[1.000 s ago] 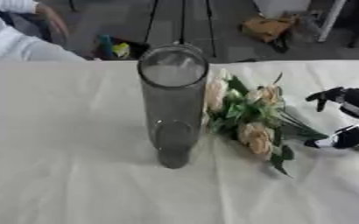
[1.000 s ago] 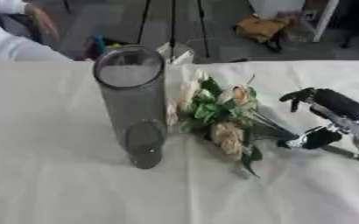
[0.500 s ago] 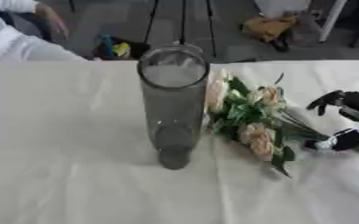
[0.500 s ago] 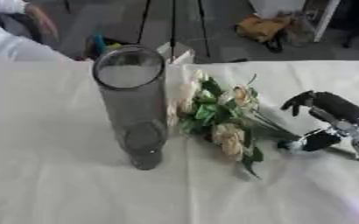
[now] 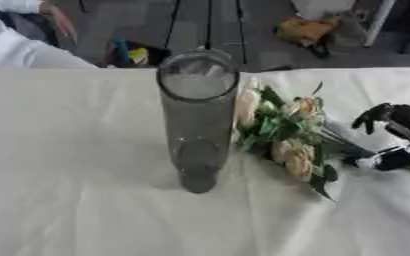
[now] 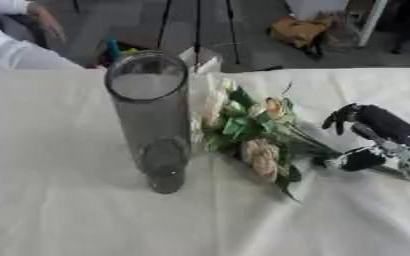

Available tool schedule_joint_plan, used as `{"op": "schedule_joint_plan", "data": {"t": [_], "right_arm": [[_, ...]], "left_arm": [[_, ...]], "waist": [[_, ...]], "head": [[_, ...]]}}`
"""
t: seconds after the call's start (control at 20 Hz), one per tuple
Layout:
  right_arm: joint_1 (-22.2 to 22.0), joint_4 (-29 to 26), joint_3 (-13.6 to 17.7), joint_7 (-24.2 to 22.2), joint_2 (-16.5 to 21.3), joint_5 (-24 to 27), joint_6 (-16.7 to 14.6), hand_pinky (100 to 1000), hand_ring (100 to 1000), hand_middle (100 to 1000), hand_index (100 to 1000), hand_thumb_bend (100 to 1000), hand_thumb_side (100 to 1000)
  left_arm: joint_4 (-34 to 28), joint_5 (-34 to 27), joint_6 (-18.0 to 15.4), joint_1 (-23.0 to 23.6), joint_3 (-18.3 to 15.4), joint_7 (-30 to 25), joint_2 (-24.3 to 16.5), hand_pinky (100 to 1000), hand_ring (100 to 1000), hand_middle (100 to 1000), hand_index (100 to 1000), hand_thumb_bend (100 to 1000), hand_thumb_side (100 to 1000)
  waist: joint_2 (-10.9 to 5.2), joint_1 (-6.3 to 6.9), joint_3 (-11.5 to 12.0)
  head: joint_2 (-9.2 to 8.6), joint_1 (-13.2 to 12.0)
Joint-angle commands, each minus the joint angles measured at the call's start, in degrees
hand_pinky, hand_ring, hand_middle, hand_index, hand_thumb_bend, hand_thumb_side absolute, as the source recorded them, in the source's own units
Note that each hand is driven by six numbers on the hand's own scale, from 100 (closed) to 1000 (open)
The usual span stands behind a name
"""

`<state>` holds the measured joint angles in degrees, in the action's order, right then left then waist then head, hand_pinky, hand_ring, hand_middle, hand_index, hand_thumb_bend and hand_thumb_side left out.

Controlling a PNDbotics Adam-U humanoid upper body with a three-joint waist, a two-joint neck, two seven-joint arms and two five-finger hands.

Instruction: Arrange flowers into the vase.

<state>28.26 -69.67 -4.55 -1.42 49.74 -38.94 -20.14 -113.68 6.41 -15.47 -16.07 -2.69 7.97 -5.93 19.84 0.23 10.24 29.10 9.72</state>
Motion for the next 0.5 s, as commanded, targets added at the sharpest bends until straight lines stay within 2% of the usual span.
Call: {"op": "schedule_joint_plan", "data": {"t": [0.05,0.2,0.3,0.5], "right_arm": [[0.32,0.09,0.02,0.34,1.26,-0.81,-0.10,696,679,434,685,544,394],[0.13,0.02,-0.08,0.39,1.19,-0.84,-0.34,695,676,432,683,532,396],[0.03,-0.16,-0.09,0.49,1.15,-0.69,-0.50,687,668,422,679,494,411],[-0.29,-0.82,-0.04,0.23,1.25,0.32,-1.14,684,663,413,679,360,447]], "left_arm": [[-0.91,0.17,-0.01,-0.42,0.36,-0.24,-0.10,542,589,714,867,100,1000],[-0.91,0.23,0.01,-0.39,0.35,-0.30,-0.07,543,589,714,867,100,1000],[-0.91,0.25,-0.02,-0.41,0.35,-0.33,-0.08,543,589,714,867,100,1000],[-0.91,0.30,0.04,-0.40,0.39,-0.51,-0.04,543,590,714,867,100,1000]], "waist": [[0.21,0.57,0.04],[0.24,0.54,0.12],[0.27,0.53,0.12],[0.35,0.44,0.11]], "head": [[-0.63,0.08],[-0.66,0.08],[-0.58,0.06],[-0.47,-0.02]]}}
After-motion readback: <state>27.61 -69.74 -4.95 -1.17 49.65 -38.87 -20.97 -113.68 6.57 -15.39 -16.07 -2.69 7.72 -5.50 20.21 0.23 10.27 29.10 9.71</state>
